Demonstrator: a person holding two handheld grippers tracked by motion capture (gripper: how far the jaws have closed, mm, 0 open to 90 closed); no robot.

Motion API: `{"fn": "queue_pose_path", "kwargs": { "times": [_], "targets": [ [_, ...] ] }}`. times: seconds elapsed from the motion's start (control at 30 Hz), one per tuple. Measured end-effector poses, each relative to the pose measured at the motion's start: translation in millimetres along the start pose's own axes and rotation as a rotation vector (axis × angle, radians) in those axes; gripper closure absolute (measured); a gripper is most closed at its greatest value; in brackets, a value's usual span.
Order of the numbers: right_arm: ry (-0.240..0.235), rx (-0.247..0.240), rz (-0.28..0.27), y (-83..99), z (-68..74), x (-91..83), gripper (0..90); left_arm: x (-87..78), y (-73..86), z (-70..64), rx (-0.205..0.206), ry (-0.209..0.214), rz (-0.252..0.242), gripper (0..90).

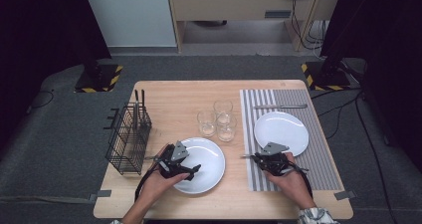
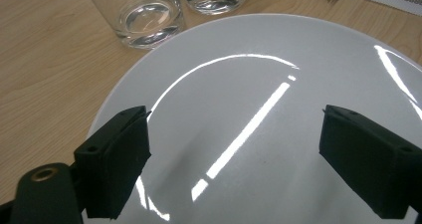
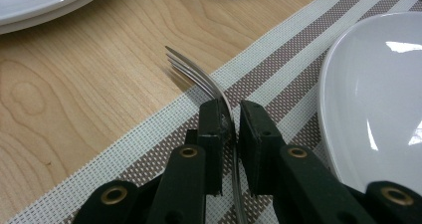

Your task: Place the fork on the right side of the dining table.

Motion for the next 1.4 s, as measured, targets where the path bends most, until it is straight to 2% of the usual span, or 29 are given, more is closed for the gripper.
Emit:
{"fn": "queue_pose_path", "kwargs": {
  "times": [0.17,0.83,1.17,1.33,1.4],
  "targets": [
    [0.001,-0.009,0.001,0.8,-0.4,-1.2,83.3,-0.3,0.0,0.1,-0.001,-0.001,-0.001,11.8],
    [-0.007,-0.034,0.006,4.6,-2.7,-7.4,87.8,-0.1,-0.6,-0.2,0.009,-0.006,0.007,11.8],
    [-0.016,-0.040,0.013,16.3,-2.4,-22.9,87.8,0.9,0.0,-1.0,0.015,-0.007,0.017,11.8],
    [-0.027,-0.059,0.021,20.1,2.4,-27.5,86.6,1.0,0.0,-1.1,0.016,-0.007,0.017,11.8],
    [-0.042,-0.051,0.024,20.7,3.5,-27.8,78.8,1.1,0.1,-1.1,0.015,-0.008,0.017,11.8]
  ]
}}
Point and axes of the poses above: each handheld gripper's, and its own axes: x roughly forward along the jaws, y roughly out of its underside, z roughly to its left, the point moved 1 cm from there along x, roughly forward along the jaws, and after that the axes turned 7 degrees about x, right-handed, at the moved point
